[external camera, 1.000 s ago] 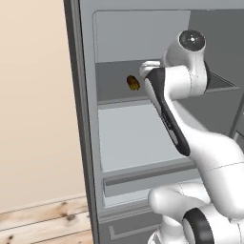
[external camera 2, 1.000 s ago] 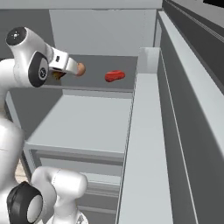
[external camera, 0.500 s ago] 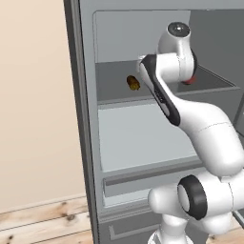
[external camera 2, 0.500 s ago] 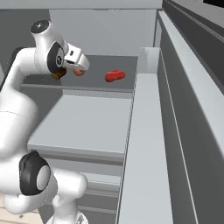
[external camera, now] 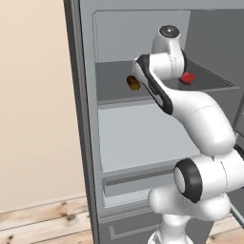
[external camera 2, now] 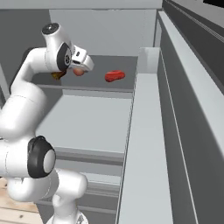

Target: Open the fridge, remove the peach, sweet potato, and steak, and place them on any counter.

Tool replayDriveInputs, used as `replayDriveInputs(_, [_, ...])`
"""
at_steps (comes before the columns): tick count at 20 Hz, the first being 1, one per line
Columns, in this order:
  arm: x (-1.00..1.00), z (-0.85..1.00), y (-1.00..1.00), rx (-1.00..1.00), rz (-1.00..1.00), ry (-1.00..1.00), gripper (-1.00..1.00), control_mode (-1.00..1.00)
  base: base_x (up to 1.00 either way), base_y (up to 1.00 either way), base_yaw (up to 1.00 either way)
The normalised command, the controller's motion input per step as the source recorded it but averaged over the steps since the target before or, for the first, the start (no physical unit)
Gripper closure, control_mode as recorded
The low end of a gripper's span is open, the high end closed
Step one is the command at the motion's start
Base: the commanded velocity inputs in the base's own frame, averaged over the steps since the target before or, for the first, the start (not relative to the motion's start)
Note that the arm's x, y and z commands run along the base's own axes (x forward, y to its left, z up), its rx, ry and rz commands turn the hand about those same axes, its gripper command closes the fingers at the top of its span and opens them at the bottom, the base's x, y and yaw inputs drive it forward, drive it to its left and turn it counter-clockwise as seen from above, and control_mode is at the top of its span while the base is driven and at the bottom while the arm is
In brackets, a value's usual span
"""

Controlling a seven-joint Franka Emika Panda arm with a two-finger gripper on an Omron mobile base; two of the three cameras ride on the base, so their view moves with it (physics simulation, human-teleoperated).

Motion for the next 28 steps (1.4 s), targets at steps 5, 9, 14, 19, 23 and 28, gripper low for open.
replayDriveInputs(5, [0.44, -0.16, 0.0, 0.01, 0.0, 0.01, -1.0, -1.0, 0.0, 0.0, 0.0])
replayDriveInputs(9, [0.03, -0.36, 0.0, 0.01, 0.0, 0.06, -1.0, -1.0, 0.0, 0.0, 0.0])
replayDriveInputs(14, [0.01, -0.35, 0.0, 0.01, 0.0, 0.07, 1.0, -1.0, 0.0, 0.0, 0.0])
replayDriveInputs(19, [0.08, -0.06, -0.01, 0.0, 0.0, 0.02, 1.0, -1.0, 0.0, 0.0, 0.0])
replayDriveInputs(23, [-0.27, -0.26, -0.04, -0.14, 0.0, 0.0, 1.0, -1.0, 0.0, 0.0, 0.0])
replayDriveInputs(28, [-1.0, -0.17, -0.03, -0.04, 0.0, -0.09, 1.0, -1.0, 0.0, 0.0, 0.0])
